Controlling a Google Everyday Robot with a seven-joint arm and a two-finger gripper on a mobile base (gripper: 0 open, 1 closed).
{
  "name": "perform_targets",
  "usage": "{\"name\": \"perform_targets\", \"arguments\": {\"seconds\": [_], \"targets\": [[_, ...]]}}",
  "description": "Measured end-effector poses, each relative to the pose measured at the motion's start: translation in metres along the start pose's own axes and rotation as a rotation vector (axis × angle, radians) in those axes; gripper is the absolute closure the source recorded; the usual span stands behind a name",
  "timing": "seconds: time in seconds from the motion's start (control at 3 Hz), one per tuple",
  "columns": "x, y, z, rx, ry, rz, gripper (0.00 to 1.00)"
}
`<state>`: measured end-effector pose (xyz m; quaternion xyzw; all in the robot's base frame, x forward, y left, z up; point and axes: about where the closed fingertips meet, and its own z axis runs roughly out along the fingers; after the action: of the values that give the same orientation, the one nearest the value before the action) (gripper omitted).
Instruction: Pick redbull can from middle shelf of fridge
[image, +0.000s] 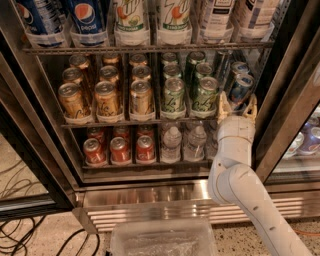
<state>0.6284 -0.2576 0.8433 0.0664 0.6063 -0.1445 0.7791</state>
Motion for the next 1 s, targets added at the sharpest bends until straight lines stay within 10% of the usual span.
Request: {"name": "perform_targets", "arguments": {"seconds": [1.0], "targets": [[0.009,-0.001,0.022,0.019,0.01,-0.02,0.51]]}}
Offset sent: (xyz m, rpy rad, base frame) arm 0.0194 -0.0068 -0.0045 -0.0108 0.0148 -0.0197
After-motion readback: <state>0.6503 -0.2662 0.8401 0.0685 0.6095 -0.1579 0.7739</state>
